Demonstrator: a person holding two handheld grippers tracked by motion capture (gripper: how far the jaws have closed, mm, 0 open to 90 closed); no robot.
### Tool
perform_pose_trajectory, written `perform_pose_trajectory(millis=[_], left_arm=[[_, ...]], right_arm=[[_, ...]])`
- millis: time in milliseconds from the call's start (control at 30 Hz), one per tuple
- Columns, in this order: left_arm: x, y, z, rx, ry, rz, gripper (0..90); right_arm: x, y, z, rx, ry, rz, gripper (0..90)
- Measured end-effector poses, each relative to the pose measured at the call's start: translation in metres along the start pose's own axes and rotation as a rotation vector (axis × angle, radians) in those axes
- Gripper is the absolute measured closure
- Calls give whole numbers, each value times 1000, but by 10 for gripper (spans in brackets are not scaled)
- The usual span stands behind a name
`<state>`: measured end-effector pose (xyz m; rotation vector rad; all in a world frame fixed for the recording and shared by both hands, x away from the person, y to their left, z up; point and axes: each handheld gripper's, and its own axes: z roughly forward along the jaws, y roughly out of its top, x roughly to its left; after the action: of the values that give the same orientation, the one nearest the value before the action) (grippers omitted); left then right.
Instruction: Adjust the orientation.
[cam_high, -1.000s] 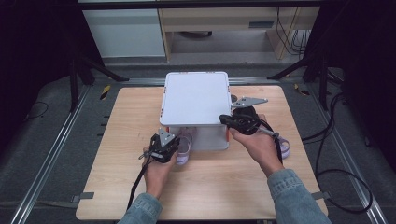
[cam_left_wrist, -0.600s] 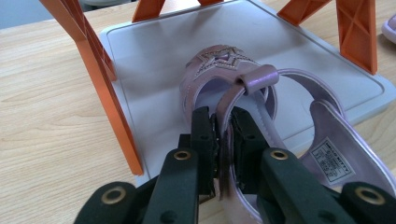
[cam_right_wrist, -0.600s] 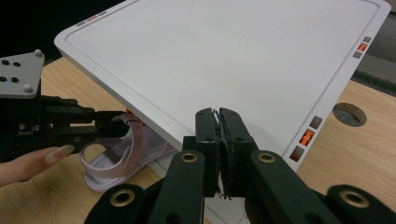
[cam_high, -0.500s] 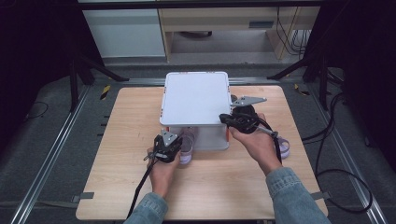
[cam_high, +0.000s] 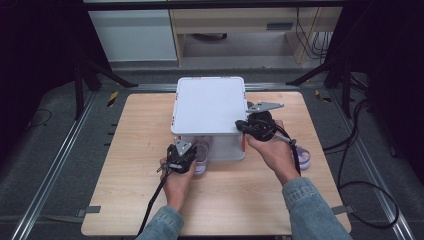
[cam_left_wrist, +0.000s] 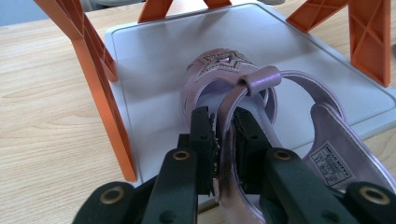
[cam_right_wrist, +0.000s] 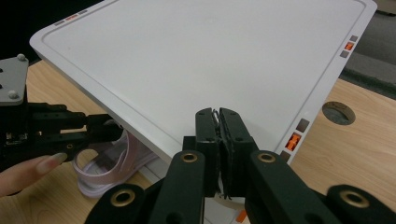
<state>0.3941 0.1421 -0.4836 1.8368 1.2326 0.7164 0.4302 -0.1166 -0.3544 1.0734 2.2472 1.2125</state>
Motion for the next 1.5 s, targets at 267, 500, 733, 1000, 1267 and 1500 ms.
perform_pose_trajectory(millis=[267, 500, 733, 1000, 1267, 1500], left_arm=[[-2, 3, -13, -38, -35, 31, 596], [0, 5, -45, -30, -111, 70, 593], [5, 4, -65, -17, -178, 107, 702], [2, -7, -81, 18, -266, 159, 873], [-12, -31, -68, 99, -318, 227, 894], [-16, -41, -55, 148, -309, 263, 895]], right_arm=[[1, 2, -2, -5, -8, -3, 859], [2, 2, 2, -11, -24, 6, 868], [1, 0, 8, -18, -39, 6, 880], [1, -1, 8, -25, -43, 0, 892], [1, -2, 8, -26, -47, -10, 892], [1, -2, 8, -28, -47, -12, 892]])
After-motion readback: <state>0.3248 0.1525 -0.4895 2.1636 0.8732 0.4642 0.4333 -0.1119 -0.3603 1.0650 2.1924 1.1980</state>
